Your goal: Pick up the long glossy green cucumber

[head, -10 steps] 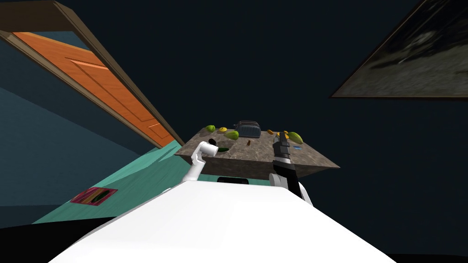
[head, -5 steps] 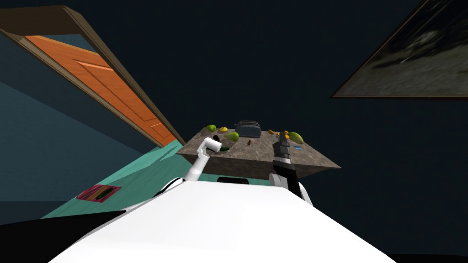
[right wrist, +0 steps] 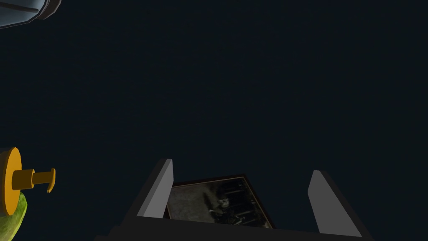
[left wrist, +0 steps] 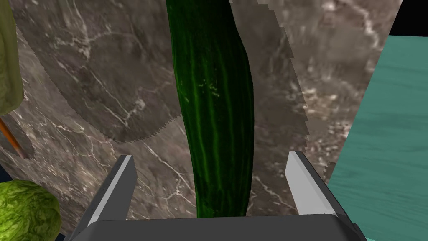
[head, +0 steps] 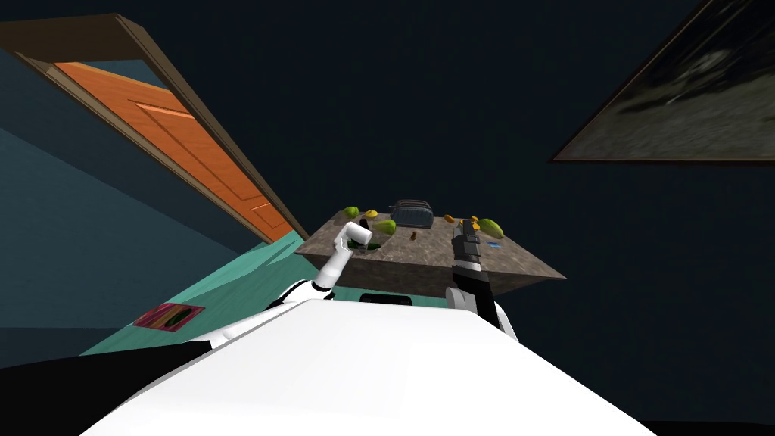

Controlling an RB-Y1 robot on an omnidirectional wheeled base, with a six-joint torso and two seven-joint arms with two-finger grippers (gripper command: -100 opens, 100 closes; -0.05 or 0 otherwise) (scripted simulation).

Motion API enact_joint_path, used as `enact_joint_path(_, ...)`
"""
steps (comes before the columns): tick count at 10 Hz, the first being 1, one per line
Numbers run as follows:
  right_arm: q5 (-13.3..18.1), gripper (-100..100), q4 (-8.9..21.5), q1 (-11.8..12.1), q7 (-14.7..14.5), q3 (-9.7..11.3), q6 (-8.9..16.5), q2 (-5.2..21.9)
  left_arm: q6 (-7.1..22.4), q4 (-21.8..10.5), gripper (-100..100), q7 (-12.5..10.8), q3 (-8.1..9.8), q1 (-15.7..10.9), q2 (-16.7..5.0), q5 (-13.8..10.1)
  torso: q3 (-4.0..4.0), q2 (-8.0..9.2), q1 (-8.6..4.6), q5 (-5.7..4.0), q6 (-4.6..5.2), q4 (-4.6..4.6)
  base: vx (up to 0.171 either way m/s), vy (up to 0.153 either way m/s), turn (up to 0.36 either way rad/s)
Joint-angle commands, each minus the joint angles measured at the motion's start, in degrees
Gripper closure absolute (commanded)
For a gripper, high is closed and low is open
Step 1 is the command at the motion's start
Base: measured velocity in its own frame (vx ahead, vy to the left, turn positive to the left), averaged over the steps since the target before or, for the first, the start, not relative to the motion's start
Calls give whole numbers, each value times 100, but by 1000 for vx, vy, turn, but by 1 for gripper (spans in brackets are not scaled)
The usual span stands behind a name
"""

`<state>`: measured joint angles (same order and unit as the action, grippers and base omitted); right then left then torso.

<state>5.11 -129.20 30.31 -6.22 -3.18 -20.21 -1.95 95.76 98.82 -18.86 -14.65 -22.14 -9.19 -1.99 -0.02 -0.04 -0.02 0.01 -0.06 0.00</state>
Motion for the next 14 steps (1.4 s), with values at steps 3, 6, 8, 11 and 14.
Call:
enact_joint_path(3, 0, 0, 0, 0, 0, 0, 0, 0, 213, -619, -100, -57, -46, -597, 26, -265, -1, -1, 0, 0, 0, 0, -19, 12, 8)
enact_joint_path(6, 0, 0, 0, 0, 0, 0, 0, 0, 297, -1056, -100, -87, -63, -954, 31, -389, -1, -1, 2, 0, 0, 0, -16, 16, 2)
enact_joint_path(8, 0, 0, 0, 0, 0, 0, 0, 0, 372, -1386, -100, -119, -76, -1234, 32, -514, 0, 1, 4, 1, 0, 0, -19, 20, 0)
enact_joint_path(11, 0, 0, 0, 0, 0, 0, 0, 0, 488, -1927, -100, -192, -88, -1756, 23, -760, -2, -2, 4, 1, -1, -1, -12, 25, -4)
enact_joint_path(14, 0, 0, 0, 0, 0, 0, 0, 0, 528, -2413, -100, -233, -86, -2055, 13, -880, -1, -3, 7, 1, -1, -1, -10, 28, -8)
